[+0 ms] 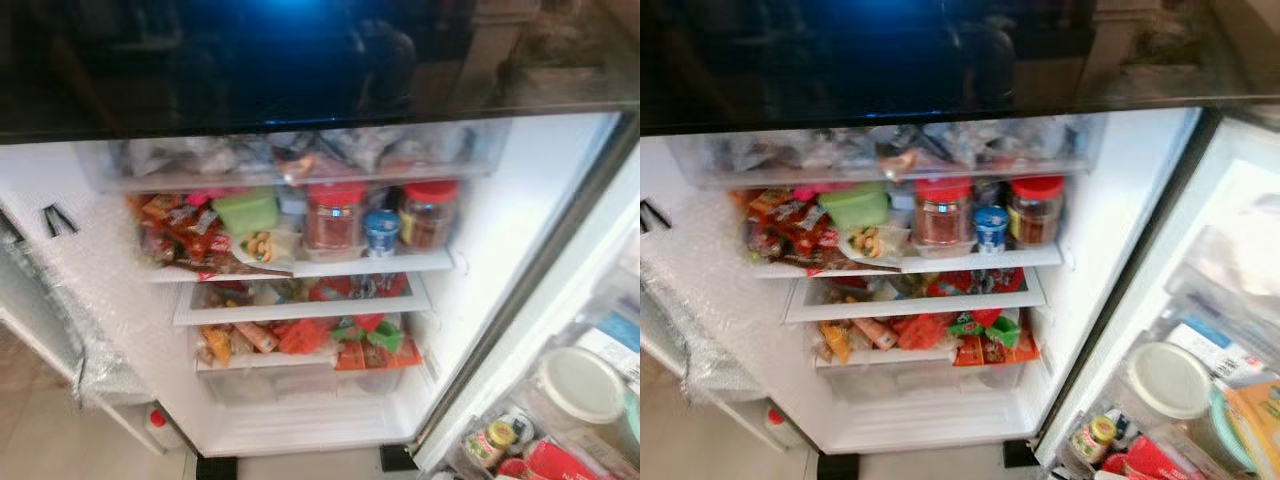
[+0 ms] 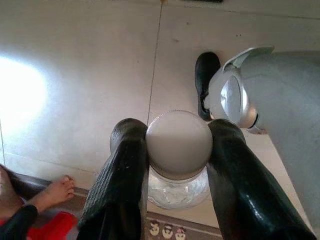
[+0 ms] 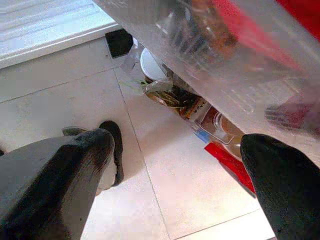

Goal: Restocking fridge

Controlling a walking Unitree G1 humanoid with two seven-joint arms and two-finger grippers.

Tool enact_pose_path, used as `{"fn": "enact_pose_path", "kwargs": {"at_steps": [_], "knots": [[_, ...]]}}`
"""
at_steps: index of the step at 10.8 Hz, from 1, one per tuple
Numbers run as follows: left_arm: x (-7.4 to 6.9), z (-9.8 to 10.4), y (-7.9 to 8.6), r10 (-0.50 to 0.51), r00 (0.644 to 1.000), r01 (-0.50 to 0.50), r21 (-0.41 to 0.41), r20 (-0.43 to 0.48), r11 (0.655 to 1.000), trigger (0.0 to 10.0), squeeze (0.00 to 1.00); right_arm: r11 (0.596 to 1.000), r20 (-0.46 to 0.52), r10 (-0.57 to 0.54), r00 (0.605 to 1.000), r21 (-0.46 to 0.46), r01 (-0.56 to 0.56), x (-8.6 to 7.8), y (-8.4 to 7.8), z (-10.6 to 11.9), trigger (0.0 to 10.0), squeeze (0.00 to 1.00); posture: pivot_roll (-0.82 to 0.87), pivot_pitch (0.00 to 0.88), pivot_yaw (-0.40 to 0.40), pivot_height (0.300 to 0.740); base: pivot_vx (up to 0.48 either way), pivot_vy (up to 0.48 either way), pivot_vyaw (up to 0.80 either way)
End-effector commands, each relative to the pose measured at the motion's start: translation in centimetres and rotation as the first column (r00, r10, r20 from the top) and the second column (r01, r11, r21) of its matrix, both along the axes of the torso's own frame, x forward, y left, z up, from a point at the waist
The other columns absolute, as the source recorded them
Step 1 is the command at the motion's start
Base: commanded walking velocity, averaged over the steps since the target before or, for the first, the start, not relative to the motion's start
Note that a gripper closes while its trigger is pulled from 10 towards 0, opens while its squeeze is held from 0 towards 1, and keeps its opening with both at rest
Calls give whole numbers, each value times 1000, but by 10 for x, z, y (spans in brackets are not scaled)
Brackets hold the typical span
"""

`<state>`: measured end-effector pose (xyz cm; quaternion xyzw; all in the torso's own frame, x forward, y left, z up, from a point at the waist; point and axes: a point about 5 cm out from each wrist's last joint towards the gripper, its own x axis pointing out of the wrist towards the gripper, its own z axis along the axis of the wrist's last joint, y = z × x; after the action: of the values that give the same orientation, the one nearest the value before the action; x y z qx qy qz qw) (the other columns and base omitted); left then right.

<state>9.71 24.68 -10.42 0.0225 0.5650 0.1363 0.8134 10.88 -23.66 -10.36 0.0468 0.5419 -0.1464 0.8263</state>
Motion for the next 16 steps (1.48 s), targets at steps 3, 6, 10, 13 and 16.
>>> {"fn": "enact_pose_path", "kwargs": {"at_steps": [3, 6, 10, 13, 16], "knots": [[-2, 0, 1, -9, 1000, 9, -3, -2, 1000, 10000, 0, 1000, 31, -17, 999, -17, 17, 7, -7, 4, 10000, 0, -18, 0, -12, 740, 0, 0, 0], [-1, 0, 1, -25, 1000, 25, -3, -2, 1000, 10000, 0, 1000, 32, -17, 999, -15, 18, 7, -6, 4, 10000, 0, -18, 0, -10, 740, 0, -90, 0], [-1, 0, 1, -25, 1000, 25, -5, 1, 1000, 10000, 0, 1000, 30, -25, 999, -13, 26, 7, -6, 4, 10000, 0, -17, 0, -10, 740, 0, -288, 0], [-1, 0, 1, -27, 1000, 27, -6, 1, 1000, 10000, 0, 1000, 29, -23, 999, -12, 23, 7, -6, 4, 10000, 0, -15, 0, -10, 740, 0, -291, 0], [1, 1, -1, -36, 999, 37, -29, 25, 999, 10000, 0, 1000, 28, -15, 999, -9, 16, 7, -6, 4, 10000, 0, -5, 0, -10, 740, 0, 0, 0]]}}
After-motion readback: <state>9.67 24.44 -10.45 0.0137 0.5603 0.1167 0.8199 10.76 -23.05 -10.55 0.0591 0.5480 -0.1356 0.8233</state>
